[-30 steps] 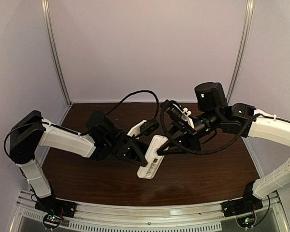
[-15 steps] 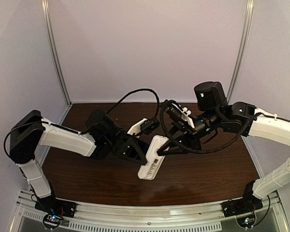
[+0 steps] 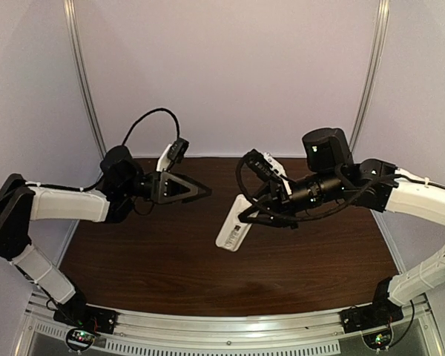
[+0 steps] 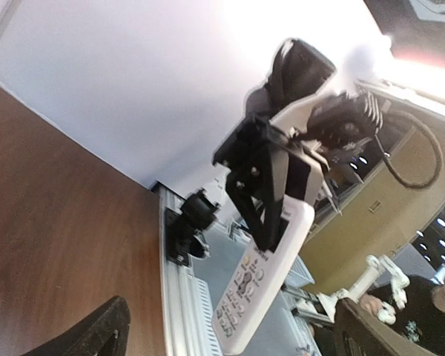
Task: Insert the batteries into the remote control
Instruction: Place the remote control at the center of the board.
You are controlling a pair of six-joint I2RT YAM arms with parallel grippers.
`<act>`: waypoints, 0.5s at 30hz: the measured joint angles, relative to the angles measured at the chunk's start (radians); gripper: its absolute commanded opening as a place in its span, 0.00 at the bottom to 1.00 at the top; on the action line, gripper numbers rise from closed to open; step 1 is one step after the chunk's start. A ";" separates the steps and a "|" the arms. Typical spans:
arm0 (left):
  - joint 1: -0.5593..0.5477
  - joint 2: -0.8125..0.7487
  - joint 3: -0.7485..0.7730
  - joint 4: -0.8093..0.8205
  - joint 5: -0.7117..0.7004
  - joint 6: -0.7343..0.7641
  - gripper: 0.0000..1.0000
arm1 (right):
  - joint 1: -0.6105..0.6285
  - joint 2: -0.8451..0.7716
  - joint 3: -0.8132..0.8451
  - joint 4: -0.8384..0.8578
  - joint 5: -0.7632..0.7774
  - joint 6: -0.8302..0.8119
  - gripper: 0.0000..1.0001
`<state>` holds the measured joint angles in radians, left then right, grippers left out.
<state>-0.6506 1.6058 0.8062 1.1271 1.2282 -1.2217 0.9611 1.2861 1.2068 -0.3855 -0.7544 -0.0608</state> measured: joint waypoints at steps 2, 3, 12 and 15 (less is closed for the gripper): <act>0.039 -0.093 0.032 -0.273 -0.081 0.212 0.98 | -0.011 -0.011 -0.020 0.000 0.101 0.015 0.00; 0.053 -0.125 0.058 -0.377 -0.122 0.292 0.97 | -0.021 -0.014 -0.031 0.000 0.161 0.023 0.00; 0.108 -0.266 0.213 -1.054 -0.567 0.740 0.98 | -0.042 0.070 -0.054 0.051 0.597 0.002 0.03; 0.121 -0.282 0.212 -1.172 -0.677 0.783 0.97 | -0.041 0.153 -0.054 0.087 0.718 -0.021 0.05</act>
<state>-0.5301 1.3243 1.0187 -0.0444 0.5514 -0.4389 0.9203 1.4395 1.1530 -0.2989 -0.0360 -0.0822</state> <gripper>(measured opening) 0.975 0.217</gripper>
